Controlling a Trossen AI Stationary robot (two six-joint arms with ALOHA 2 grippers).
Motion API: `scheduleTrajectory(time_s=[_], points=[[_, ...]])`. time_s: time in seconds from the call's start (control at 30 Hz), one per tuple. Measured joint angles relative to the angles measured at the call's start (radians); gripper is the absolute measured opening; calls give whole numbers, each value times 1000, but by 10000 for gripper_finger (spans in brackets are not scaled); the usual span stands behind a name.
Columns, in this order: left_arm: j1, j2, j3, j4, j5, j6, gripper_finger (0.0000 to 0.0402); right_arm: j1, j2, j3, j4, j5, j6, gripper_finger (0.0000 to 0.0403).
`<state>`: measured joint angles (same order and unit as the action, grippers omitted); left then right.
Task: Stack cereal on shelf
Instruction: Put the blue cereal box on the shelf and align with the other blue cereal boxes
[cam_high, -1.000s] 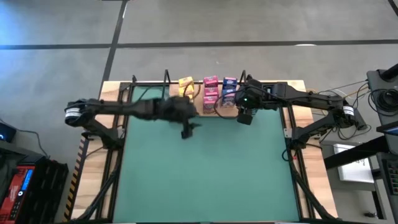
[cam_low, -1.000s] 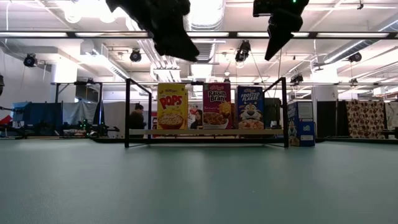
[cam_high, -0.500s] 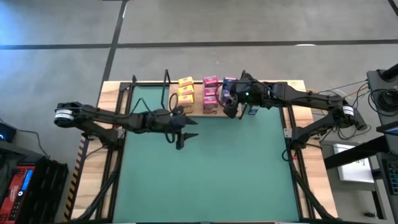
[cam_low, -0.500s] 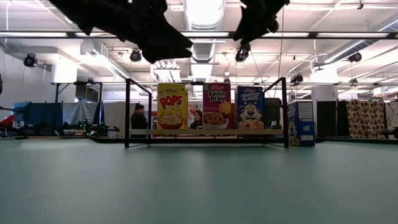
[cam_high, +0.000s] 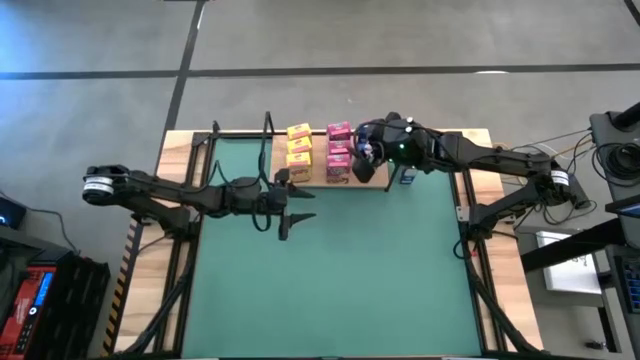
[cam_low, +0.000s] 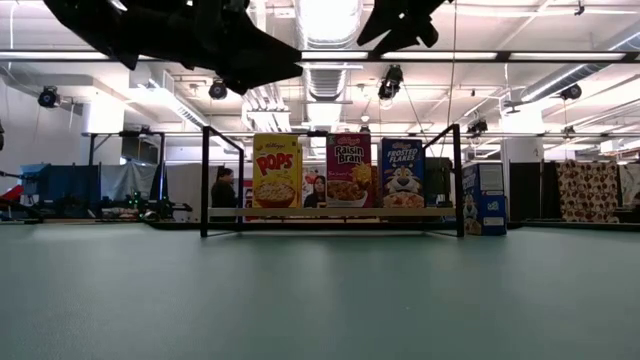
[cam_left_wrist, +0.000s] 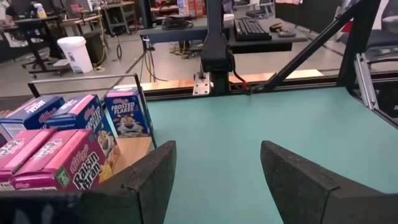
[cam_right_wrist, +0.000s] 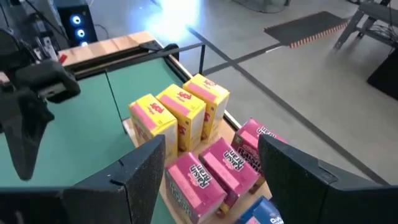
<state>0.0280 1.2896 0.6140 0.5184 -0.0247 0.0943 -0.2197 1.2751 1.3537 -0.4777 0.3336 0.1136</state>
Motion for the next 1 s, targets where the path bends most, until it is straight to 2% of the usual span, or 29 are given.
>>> scheduleTrajectory(time_s=[0.23, 0.43, 0.53, 0.63, 0.83, 1.0], points=[[2, 0, -3, -6, 1, 0, 217, -3, 0, 0, 42, 0, 43, 244], [2, 0, -3, -6, 1, -6, 217, -3, 11, 0, 110, 0, -28, 244], [3, 0, -3, -7, 1, -6, 217, -3, 18, 0, 108, 0, 29, 244], [8, 0, -3, -7, 1, -7, 217, -16, 16, 0, 28, 19, 58, 244], [18, 0, -3, -12, 0, -7, 217, -82, -45, 5, -199, 184, 169, 244], [24, 0, -3, -12, -1, -7, 217, -165, -86, 22, -426, 220, 290, 244]])
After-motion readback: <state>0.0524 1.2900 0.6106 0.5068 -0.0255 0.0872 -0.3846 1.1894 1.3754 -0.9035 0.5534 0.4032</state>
